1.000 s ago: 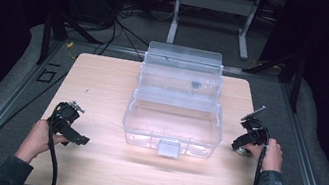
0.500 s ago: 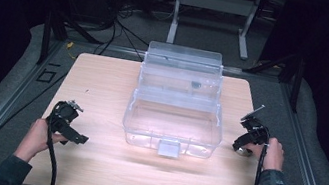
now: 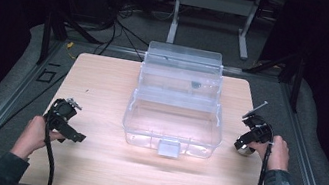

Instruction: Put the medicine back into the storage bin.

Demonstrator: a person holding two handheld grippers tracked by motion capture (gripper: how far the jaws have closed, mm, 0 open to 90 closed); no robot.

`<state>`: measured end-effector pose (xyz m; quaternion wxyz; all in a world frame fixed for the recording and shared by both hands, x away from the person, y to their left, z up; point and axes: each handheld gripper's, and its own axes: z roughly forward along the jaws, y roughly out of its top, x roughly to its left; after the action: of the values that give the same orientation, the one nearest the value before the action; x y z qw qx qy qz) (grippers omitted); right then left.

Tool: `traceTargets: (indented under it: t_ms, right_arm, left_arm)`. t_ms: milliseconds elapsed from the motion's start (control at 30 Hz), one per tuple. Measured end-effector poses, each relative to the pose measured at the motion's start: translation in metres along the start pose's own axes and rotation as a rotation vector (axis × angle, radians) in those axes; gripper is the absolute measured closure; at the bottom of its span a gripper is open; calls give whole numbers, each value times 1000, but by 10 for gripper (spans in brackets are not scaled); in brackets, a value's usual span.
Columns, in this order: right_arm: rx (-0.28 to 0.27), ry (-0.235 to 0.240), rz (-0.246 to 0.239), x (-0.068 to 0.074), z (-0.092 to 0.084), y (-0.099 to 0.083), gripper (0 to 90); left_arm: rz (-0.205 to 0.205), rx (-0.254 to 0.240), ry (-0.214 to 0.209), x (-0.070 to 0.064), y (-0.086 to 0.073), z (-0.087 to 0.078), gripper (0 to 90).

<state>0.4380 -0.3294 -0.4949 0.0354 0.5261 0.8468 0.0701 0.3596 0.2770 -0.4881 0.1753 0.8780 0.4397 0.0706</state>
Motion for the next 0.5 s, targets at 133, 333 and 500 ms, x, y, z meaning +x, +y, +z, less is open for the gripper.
traceTargets:
  t_ms: [133, 333, 500]
  right_arm:
    - [-2, -9, -12, 2, -6, 0, 198]
    - [5, -24, -40, 8, -20, 1, 198]
    - [6, -23, -53, 11, -30, 1, 198]
  left_arm:
    - [-3, -2, 3, 1, 0, -1, 5]
    - [10, -5, 4, 1, 1, -3, 8]
    - [19, -2, 5, 0, 5, -4, 8]
